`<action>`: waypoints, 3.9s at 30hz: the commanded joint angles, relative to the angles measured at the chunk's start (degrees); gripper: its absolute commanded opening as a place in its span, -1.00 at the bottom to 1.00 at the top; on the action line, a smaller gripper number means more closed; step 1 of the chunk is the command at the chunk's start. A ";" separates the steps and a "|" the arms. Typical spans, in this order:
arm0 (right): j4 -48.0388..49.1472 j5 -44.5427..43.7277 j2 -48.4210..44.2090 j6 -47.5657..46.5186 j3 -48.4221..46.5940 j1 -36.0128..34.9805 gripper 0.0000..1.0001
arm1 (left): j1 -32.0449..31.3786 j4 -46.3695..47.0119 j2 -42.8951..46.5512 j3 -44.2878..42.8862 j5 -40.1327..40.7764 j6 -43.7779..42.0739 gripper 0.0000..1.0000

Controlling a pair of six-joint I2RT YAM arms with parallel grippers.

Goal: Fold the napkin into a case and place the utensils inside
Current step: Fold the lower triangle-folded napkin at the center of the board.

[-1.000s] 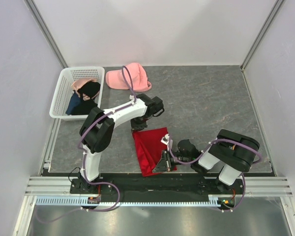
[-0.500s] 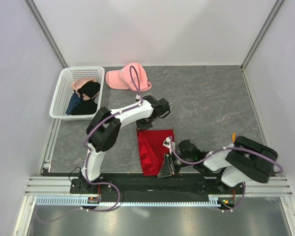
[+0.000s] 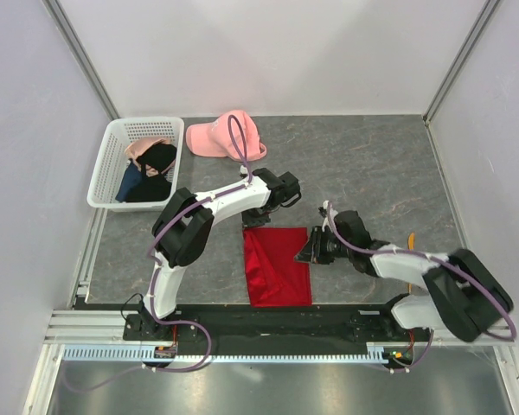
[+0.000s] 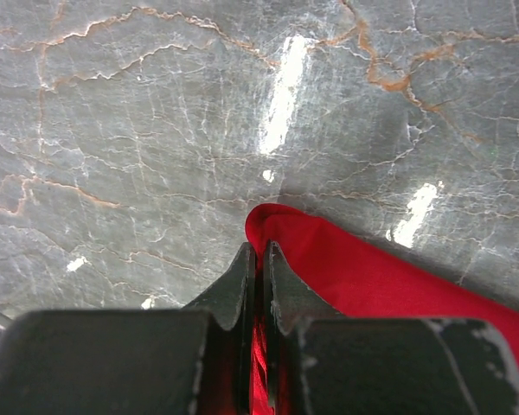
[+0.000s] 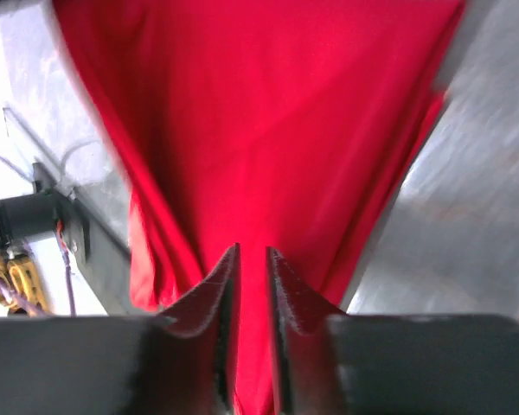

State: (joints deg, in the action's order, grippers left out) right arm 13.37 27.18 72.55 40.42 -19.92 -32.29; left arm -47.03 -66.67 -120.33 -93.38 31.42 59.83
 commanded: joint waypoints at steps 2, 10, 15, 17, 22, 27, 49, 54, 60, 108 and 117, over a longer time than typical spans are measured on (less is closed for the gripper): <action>8.51 1.29 12.68 -0.43 -9.67 2.76 -0.74 | -0.52 1.99 1.59 0.22 1.80 3.36 -0.96; 12.21 0.86 23.14 -1.75 -14.53 4.43 -1.00 | -0.44 3.65 2.12 0.75 -0.65 1.87 -0.96; 12.91 0.68 27.90 -3.16 -16.64 4.70 -1.00 | -0.52 6.55 2.30 0.05 -3.81 -0.33 -0.96; 13.53 1.03 29.92 -3.25 -17.34 4.78 -1.00 | -0.52 7.26 2.21 -0.65 -5.92 -1.12 -0.96; 12.74 0.50 32.29 -4.65 -19.10 4.78 -1.00 | -0.52 10.68 2.12 -0.84 -10.84 -2.61 -0.96; 13.09 1.47 33.35 -4.30 -20.15 4.70 -1.00 | -0.26 11.83 0.63 -1.89 -11.47 -3.05 -0.96; 8.08 1.65 32.22 -5.35 -22.09 4.78 -1.00 | 0.35 16.22 -2.28 -2.60 -14.19 -6.13 -0.66; 3.25 1.56 27.30 -6.49 -22.09 4.87 -0.99 | 0.79 18.33 -0.69 -0.49 -15.68 -7.01 -0.49; -2.29 1.65 20.53 -9.22 -21.30 4.70 -0.88 | 1.06 21.93 3.78 3.90 -17.44 -7.80 -0.28; 7.74 -0.64 33.00 -3.42 -25.94 4.08 -0.98 | 12.57 48.31 21.63 33.46 -33.97 -17.90 -0.77; -6.49 3.30 23.26 -7.64 -24.73 4.17 -0.48 | 5.65 43.12 30.93 34.93 -36.60 -24.68 -0.27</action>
State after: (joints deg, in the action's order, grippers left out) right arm 13.34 27.16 101.51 35.86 -45.28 -27.97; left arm -36.34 -21.04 -95.11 -58.37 -3.81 40.34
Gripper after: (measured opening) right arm 0.197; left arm 0.333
